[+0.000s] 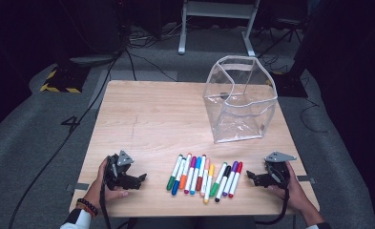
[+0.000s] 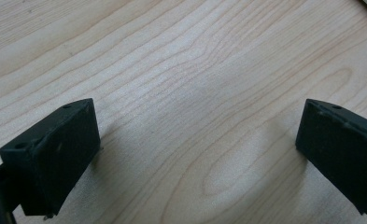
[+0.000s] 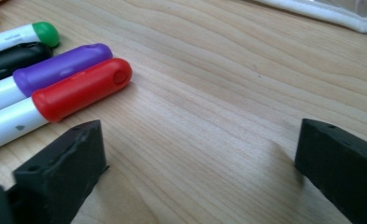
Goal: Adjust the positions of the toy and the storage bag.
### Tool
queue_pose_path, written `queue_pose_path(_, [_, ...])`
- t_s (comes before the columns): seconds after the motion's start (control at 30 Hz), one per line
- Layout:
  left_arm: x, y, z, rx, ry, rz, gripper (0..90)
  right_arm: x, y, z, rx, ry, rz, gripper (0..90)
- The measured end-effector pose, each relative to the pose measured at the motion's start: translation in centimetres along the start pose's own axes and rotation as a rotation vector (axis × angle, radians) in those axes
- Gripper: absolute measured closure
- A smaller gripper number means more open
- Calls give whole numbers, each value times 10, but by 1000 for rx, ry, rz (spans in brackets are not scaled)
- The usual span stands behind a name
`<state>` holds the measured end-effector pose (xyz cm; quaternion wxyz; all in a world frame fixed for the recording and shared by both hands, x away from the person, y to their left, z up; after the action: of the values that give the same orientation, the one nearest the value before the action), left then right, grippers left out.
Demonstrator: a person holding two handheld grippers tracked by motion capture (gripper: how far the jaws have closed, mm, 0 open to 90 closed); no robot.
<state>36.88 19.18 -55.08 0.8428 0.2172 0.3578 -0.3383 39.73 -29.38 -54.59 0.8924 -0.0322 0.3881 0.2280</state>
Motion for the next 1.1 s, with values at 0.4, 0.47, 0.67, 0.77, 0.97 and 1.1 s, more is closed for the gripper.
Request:
queue_pose_path(0.4, [0,0,0,6,-1,-5,0,-25,-2,25,-55,-92,-15,238])
queue_pose_path(0.47, [0,1,0,8,1,-5,0,-34,3,38,-63,-118,-9,259])
queue_pose_path(0.67, [0,0,0,6,0,-3,0,-63,23,99,-113,-185,12,318])
queue_pose_path(0.77, [0,0,0,6,-1,-4,0,-72,30,119,-116,-210,32,331])
queue_pose_path(0.97, [0,0,0,6,0,-3,1,-82,50,167,-156,-265,50,333])
queue_pose_path(1.1, [0,0,0,1,-1,-1,1,-82,69,198,-185,-278,70,326])
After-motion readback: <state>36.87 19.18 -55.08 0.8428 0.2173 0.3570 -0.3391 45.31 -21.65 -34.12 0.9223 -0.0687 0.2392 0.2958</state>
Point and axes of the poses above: each handheld gripper's, and its own axes: x roughly forward along the jaws, z roughly out of its top, y roughly to its left, the point moved 6 cm from there along x, roughly forward along the jaws, and after that the axes turned 12 degrees about x, right-handed, at the moved point
